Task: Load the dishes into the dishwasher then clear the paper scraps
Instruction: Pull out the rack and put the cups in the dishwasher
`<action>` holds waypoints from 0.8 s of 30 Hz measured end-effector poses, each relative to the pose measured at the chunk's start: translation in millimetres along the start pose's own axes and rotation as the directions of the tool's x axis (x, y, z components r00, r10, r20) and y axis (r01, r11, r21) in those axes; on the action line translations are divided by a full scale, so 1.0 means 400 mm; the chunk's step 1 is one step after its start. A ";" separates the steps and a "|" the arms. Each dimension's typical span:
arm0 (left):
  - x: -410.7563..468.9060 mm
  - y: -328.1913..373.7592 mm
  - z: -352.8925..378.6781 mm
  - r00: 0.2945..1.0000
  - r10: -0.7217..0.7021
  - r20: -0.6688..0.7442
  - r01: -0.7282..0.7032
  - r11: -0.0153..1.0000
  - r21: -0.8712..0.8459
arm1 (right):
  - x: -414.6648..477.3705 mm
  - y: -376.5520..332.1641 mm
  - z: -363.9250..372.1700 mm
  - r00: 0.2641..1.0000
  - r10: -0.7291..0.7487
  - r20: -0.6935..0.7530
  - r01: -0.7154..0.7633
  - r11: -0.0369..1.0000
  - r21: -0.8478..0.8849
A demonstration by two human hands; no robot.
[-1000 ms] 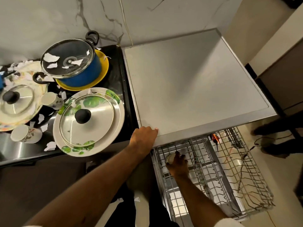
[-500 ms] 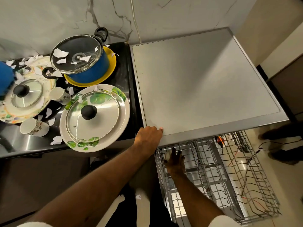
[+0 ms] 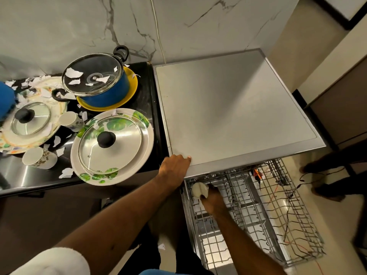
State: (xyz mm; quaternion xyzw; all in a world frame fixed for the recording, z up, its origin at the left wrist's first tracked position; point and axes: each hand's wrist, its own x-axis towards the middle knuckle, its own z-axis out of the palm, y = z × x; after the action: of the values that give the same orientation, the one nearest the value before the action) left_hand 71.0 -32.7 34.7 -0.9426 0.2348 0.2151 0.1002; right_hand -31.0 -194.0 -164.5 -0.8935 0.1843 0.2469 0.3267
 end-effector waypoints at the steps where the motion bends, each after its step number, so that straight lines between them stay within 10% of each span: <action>1: -0.002 -0.003 0.002 1.000 -0.003 -0.003 0.003 1.000 -0.016 | -0.021 -0.016 -0.018 1.000 -0.001 -0.009 0.001 0.998 0.058; 10: -0.065 -0.083 0.052 0.999 -0.020 -0.039 0.000 0.894 -0.449 | -0.255 -0.215 -0.202 0.948 -0.235 -0.216 0.306 0.860 0.409; 24: -0.348 -0.441 0.062 0.848 -0.348 -0.401 -0.040 0.711 -0.702 | -0.296 -0.612 -0.222 0.842 -0.440 -0.313 0.540 0.709 0.454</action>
State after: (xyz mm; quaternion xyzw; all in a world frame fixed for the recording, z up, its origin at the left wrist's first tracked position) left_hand 36.6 183.5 91.3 -0.9499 0.0731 0.0219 -0.3030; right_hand 21.8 -58.0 81.7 -0.8041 0.0288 0.0085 0.5938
